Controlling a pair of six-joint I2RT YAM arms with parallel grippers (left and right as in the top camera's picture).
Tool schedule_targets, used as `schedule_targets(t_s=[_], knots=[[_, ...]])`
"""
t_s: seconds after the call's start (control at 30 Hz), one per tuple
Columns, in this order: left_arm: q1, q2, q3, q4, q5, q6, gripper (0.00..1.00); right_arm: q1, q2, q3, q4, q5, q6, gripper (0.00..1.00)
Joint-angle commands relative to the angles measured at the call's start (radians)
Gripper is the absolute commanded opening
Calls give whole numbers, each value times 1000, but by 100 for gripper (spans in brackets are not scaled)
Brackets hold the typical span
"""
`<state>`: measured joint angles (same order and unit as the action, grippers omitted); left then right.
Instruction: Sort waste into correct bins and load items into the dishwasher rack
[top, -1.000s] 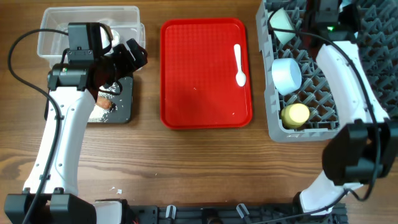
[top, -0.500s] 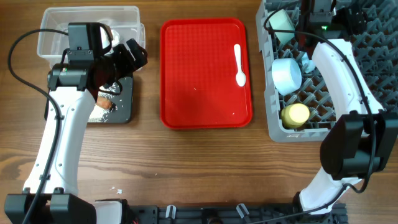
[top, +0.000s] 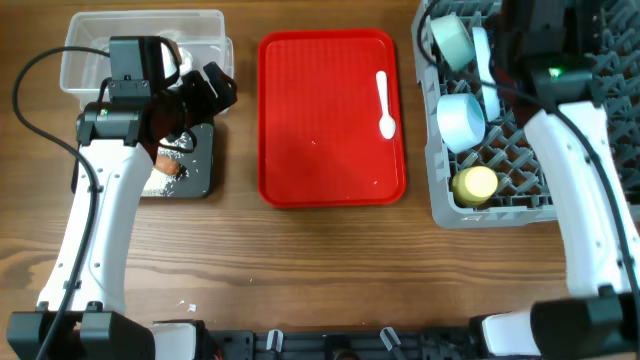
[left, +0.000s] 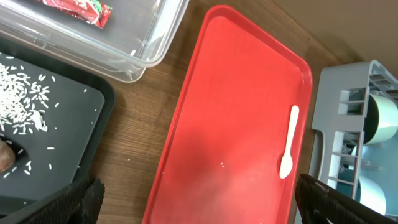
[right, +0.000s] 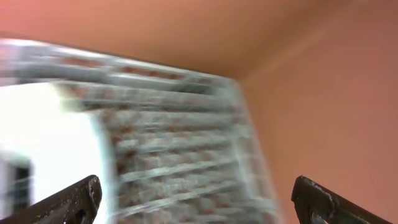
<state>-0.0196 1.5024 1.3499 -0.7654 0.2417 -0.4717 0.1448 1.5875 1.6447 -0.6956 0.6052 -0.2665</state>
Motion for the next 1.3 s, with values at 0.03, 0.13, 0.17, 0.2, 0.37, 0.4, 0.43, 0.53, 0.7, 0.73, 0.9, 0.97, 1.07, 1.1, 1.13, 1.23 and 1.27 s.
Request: schedule_targets(t_s=[0.03, 0.13, 0.17, 0.2, 0.37, 0.4, 0.43, 0.53, 0.7, 0.73, 0.9, 0.97, 1.07, 1.1, 1.13, 1.23, 1.27], knots=[[-3, 2, 10, 2, 4, 20, 100, 68, -5, -2, -69, -676, 120, 100], [-3, 2, 10, 2, 4, 20, 100, 90, 17, -3, -50, -954, 203, 100], [-3, 2, 10, 2, 4, 20, 100, 97, 31, -3, -44, -970, 253, 100], [-3, 2, 10, 2, 4, 20, 100, 106, 51, -3, -42, -967, 301, 100], [-3, 2, 10, 2, 4, 20, 100, 155, 171, -3, -47, -948, 349, 95], [-3, 2, 10, 2, 4, 20, 100, 167, 206, -3, -54, -907, 363, 91], [-3, 2, 10, 2, 4, 20, 100, 173, 229, -3, -63, -863, 390, 90], [-3, 2, 10, 2, 4, 20, 100, 181, 319, -3, -96, -736, 468, 85], [-3, 2, 10, 2, 4, 20, 100, 182, 425, -3, -103, -732, 479, 71], [-3, 2, 10, 2, 4, 20, 100, 183, 445, -3, -105, -724, 479, 67], [-3, 2, 10, 1, 4, 20, 100, 183, 517, -3, -126, -615, 518, 64], [-3, 2, 10, 1, 4, 20, 100, 183, 532, -3, -132, -593, 521, 63], [-3, 2, 10, 1, 4, 20, 100, 183, 554, -3, -134, -575, 531, 63], [-3, 2, 10, 1, 4, 20, 100, 183, 565, -3, -133, -575, 531, 62], [-3, 2, 10, 1, 4, 20, 100, 183, 568, -4, -133, -575, 531, 61], [-3, 2, 10, 1, 4, 20, 100, 183, 591, -4, -133, -573, 531, 59], [-3, 2, 10, 1, 4, 20, 100, 183, 597, -4, -133, -571, 531, 59]])
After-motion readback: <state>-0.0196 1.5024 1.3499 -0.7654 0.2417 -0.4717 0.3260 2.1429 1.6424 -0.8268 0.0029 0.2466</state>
